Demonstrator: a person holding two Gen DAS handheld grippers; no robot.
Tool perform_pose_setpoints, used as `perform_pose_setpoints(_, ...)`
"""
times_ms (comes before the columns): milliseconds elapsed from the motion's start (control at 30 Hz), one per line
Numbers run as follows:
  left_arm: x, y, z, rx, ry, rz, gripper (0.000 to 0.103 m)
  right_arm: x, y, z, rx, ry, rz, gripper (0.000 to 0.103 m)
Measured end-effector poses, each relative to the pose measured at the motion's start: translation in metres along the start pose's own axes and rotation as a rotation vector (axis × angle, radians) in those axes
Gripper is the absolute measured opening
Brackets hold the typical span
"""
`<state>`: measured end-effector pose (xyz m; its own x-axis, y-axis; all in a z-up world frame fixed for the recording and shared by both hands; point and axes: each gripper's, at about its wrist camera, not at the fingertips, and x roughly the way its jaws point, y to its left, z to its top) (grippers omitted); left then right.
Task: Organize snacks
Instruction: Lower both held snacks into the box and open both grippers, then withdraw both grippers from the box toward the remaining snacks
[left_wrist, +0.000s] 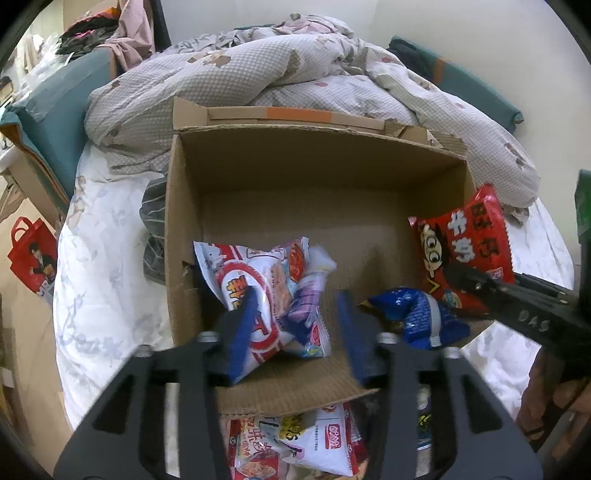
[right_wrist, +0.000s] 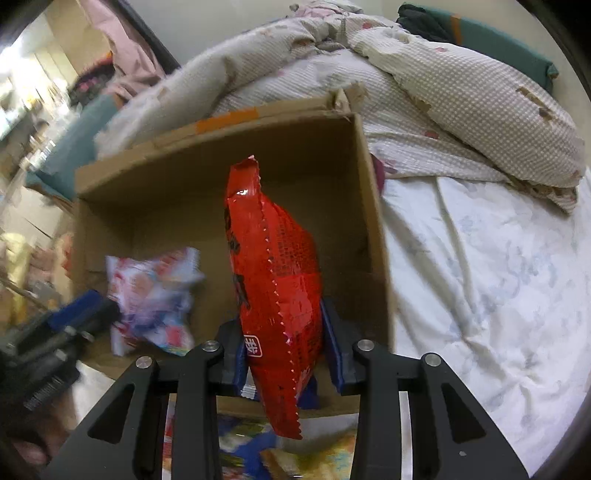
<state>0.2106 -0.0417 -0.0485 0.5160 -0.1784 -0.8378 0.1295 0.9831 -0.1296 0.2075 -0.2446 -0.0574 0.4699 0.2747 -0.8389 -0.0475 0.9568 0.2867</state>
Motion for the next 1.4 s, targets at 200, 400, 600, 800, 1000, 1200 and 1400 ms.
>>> perform_pose_setpoints(200,-0.010,-0.003,0.001,0.015,-0.030,0.016,0.071,-0.022,0.015,0.002,-0.050,-0.122,0.054,0.086)
perform_pose_setpoints(400,-0.013,0.003,0.002,-0.015,-0.030,-0.002,0.071,-0.023,0.016,0.003,-0.064,-0.119,0.041,0.086)
perform_pose_setpoints(600,-0.019,0.012,0.002,-0.044,-0.040,0.033,0.071,-0.027,0.012,0.003,-0.029,-0.111,0.085,0.086)
perform_pose_setpoints(800,-0.031,0.016,0.000,-0.054,-0.053,0.045,0.071,-0.040,0.015,0.001,-0.030,-0.140,0.110,0.086)
perform_pose_setpoints(1000,-0.047,0.021,-0.006,-0.039,-0.043,0.068,0.071,-0.060,0.008,-0.012,0.015,-0.123,0.138,0.086)
perform_pose_setpoints(1200,-0.066,0.033,-0.024,-0.086,-0.033,0.063,0.071,-0.076,0.001,-0.027,0.065,-0.125,0.166,0.086)
perform_pose_setpoints(1400,-0.082,0.040,-0.036,-0.123,-0.042,0.065,0.071,-0.080,-0.003,-0.042,0.097,-0.091,0.192,0.086)
